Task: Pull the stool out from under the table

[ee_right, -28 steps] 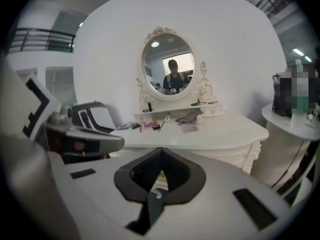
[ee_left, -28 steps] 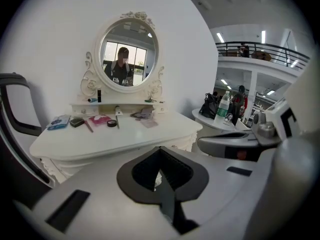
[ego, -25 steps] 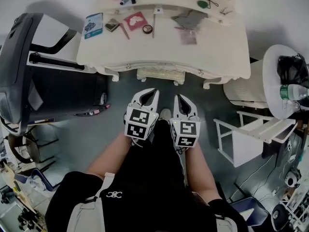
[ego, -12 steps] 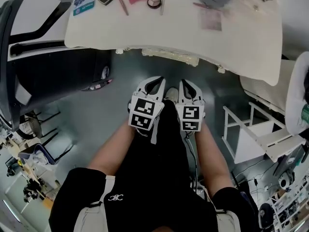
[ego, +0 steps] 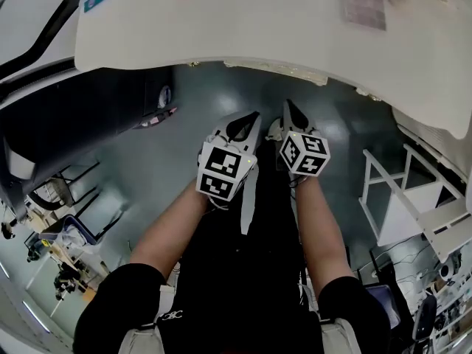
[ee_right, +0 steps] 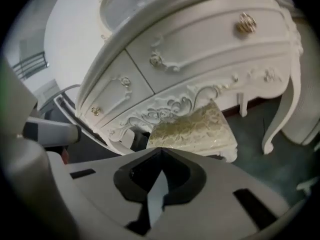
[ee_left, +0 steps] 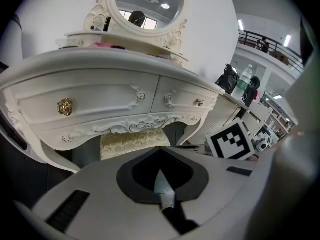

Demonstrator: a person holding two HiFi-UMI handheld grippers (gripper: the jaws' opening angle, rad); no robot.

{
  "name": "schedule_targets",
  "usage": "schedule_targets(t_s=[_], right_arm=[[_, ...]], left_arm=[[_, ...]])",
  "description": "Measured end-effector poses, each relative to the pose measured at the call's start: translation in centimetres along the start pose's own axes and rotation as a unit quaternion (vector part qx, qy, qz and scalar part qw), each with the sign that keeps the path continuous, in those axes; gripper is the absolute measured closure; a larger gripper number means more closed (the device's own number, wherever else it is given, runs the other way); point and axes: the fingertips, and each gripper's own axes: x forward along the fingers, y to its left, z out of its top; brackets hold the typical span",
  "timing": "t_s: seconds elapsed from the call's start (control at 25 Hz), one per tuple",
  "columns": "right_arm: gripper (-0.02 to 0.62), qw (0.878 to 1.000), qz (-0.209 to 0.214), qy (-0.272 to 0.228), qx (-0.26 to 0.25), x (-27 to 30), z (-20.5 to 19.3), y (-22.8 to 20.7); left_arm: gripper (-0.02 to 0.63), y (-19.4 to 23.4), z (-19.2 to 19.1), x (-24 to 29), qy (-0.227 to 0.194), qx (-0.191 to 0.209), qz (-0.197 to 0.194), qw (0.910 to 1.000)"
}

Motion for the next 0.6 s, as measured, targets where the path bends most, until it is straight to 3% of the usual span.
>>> schedule_targets(t_s=[0.08,0.2,0.44,0.6], right_arm=[[0.589,0.996,0.01,-0.015,0.085,1.9,-1.7,-0.4],[0.589,0.979,0.005,-0.049,0.2,4.2,-3.0,-1.6],[0.589,0.957,0.013,-0.091,0.276,7.4,-3.3,-3.0],[0.589,0.929,0.021,-0.108,0.355,8.7,-4.4,-4.0]], left_arm=[[0.606,0.6,-1.1,0.4,0.008,0.01,-0.008,0.9999],[0.606,2.2,-2.6,1.1,0.019,0.021,-0.009,0.9996],[0.606,5.8,-5.9,2.9,0.037,-0.014,0.0,0.9992],[0.606,6.9,-7.3,3.9,0.052,-0.009,-0.001,0.9986]])
